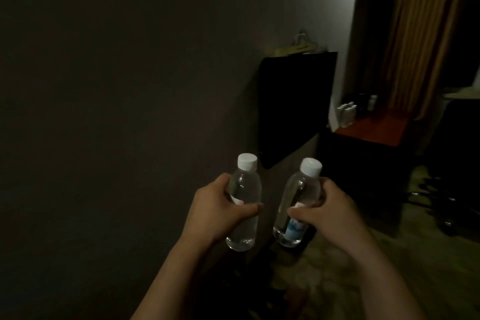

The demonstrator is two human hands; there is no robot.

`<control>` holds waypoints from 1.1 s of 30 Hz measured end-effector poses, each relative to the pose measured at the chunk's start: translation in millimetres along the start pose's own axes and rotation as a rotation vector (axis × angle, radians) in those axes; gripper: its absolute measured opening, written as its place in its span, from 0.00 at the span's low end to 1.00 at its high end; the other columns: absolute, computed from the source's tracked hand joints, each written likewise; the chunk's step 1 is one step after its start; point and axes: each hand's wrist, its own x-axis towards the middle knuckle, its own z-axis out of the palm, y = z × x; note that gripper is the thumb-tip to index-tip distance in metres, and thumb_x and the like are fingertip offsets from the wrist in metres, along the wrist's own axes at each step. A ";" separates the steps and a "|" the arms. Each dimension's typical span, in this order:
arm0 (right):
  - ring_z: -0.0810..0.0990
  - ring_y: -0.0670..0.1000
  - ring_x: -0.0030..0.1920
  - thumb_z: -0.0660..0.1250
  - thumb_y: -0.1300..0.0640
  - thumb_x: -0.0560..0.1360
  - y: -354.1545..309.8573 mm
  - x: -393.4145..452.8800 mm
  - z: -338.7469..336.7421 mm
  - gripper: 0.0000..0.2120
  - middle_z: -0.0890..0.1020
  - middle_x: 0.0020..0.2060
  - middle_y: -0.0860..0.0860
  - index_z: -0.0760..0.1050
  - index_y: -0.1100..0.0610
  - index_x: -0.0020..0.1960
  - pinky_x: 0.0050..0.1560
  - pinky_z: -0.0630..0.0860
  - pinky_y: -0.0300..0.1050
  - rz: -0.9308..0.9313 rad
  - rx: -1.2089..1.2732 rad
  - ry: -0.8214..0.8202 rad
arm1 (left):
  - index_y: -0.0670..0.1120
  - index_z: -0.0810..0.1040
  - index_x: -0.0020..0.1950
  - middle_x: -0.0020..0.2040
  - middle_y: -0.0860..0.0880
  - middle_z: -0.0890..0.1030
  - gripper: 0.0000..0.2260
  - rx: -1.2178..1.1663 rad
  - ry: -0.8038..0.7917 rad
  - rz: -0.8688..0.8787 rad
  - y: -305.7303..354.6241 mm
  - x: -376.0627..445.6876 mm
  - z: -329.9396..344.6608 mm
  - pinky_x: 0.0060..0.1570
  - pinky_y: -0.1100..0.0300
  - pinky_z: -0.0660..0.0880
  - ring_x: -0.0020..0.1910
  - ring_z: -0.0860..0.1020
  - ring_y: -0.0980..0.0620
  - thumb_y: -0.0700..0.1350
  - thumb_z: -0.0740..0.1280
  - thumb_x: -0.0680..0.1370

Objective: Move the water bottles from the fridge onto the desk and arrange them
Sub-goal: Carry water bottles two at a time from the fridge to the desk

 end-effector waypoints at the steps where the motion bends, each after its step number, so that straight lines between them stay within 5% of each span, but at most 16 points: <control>1: 0.80 0.47 0.51 0.81 0.57 0.64 8.2 6.1 -28.5 0.29 0.80 0.50 0.43 0.71 0.46 0.58 0.43 0.76 0.39 0.004 -0.010 0.021 | 0.59 0.77 0.49 0.44 0.62 0.83 0.19 -0.017 -0.024 0.021 15.3 10.9 25.4 0.46 0.56 0.82 0.42 0.81 0.65 0.56 0.80 0.63; 8: 0.80 0.42 0.48 0.81 0.53 0.62 73.6 40.2 -197.5 0.25 0.81 0.47 0.41 0.73 0.41 0.53 0.48 0.79 0.44 0.040 -0.118 0.191 | 0.57 0.79 0.48 0.42 0.61 0.84 0.17 -0.183 -0.157 0.155 110.4 69.8 198.4 0.39 0.66 0.76 0.41 0.81 0.66 0.52 0.81 0.64; 12: 0.80 0.39 0.47 0.81 0.56 0.63 106.9 61.4 -265.0 0.26 0.80 0.44 0.38 0.70 0.37 0.49 0.43 0.74 0.37 0.061 -0.126 0.274 | 0.57 0.80 0.48 0.43 0.61 0.84 0.17 -0.253 -0.240 0.180 149.8 100.8 278.1 0.43 0.58 0.80 0.41 0.82 0.65 0.51 0.81 0.64; 23: 0.80 0.45 0.52 0.79 0.55 0.66 194.0 175.2 -358.8 0.28 0.80 0.51 0.42 0.71 0.46 0.61 0.45 0.74 0.36 0.138 -0.168 0.403 | 0.55 0.80 0.47 0.42 0.61 0.83 0.16 -0.290 -0.360 0.230 173.7 228.0 431.1 0.42 0.60 0.78 0.40 0.82 0.63 0.48 0.82 0.64; 33: 0.81 0.46 0.52 0.81 0.53 0.63 244.7 393.3 -455.4 0.27 0.81 0.51 0.46 0.72 0.44 0.57 0.52 0.81 0.54 0.104 -0.149 0.515 | 0.58 0.79 0.50 0.45 0.59 0.83 0.19 -0.299 -0.481 0.369 209.1 446.8 579.5 0.49 0.51 0.82 0.44 0.82 0.63 0.52 0.81 0.64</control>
